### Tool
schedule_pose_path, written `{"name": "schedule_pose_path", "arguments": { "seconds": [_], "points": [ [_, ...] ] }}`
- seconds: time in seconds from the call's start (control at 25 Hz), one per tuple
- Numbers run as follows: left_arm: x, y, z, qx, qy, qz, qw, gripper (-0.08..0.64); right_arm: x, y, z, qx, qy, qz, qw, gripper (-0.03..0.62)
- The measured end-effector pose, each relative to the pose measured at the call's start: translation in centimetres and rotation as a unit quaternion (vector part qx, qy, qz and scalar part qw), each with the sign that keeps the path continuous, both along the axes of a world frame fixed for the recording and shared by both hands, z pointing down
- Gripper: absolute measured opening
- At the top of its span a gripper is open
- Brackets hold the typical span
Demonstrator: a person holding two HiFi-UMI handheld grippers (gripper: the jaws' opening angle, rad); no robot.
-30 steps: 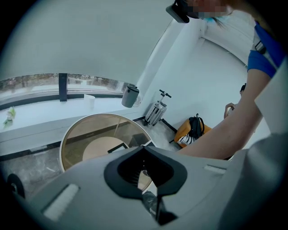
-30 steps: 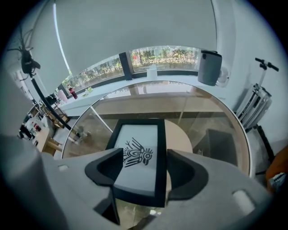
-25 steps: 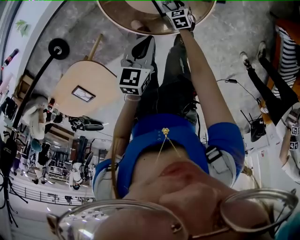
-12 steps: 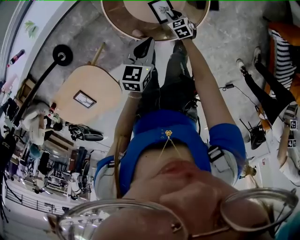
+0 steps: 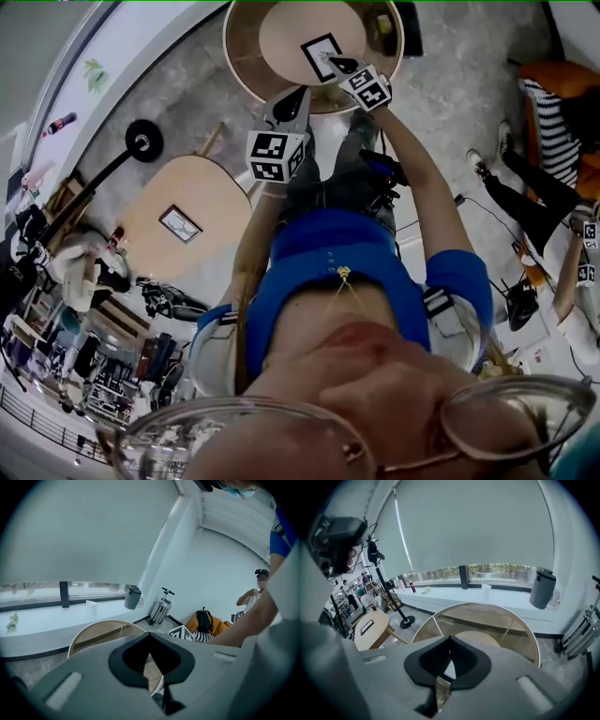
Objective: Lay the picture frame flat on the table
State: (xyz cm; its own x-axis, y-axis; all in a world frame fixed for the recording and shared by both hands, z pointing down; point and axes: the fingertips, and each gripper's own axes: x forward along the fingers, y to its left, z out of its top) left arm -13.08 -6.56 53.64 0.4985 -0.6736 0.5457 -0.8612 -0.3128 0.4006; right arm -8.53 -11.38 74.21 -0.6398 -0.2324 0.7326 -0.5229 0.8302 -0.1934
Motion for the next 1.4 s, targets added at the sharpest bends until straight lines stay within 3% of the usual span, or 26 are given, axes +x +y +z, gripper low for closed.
{"name": "schedule_pose_path", "arguments": {
  "seconds": [0.2, 0.4, 0.8, 1.24, 1.4],
  "points": [
    [-0.6, -0.8, -3.3, 0.027, -0.007, 0.000, 0.9996, -0.003, -1.8, -0.1, -6.9, 0.015, -0.046, -0.042, 0.998, 0.002],
    [-1.0, -1.6, -6.1, 0.054, -0.015, -0.003, 0.9984, -0.003, -3.2, -0.3, -14.6, 0.039, -0.107, -0.054, 0.992, 0.002],
    [-0.3, -1.9, -12.4, 0.122, -0.023, 0.008, 0.9922, -0.003, -3.0, -0.2, -27.9, 0.098, -0.197, -0.005, 0.975, 0.002],
    [0.1, -0.2, -19.9, 0.199, -0.005, 0.015, 0.9799, -0.003, -3.0, 2.6, -38.7, 0.169, -0.259, 0.022, 0.951, 0.002],
    [-0.1, 0.1, -21.4, 0.230, -0.031, 0.023, 0.9723, -0.002, -3.6, 3.2, -40.3, 0.202, -0.240, 0.015, 0.949, 0.002]
  ]
}}
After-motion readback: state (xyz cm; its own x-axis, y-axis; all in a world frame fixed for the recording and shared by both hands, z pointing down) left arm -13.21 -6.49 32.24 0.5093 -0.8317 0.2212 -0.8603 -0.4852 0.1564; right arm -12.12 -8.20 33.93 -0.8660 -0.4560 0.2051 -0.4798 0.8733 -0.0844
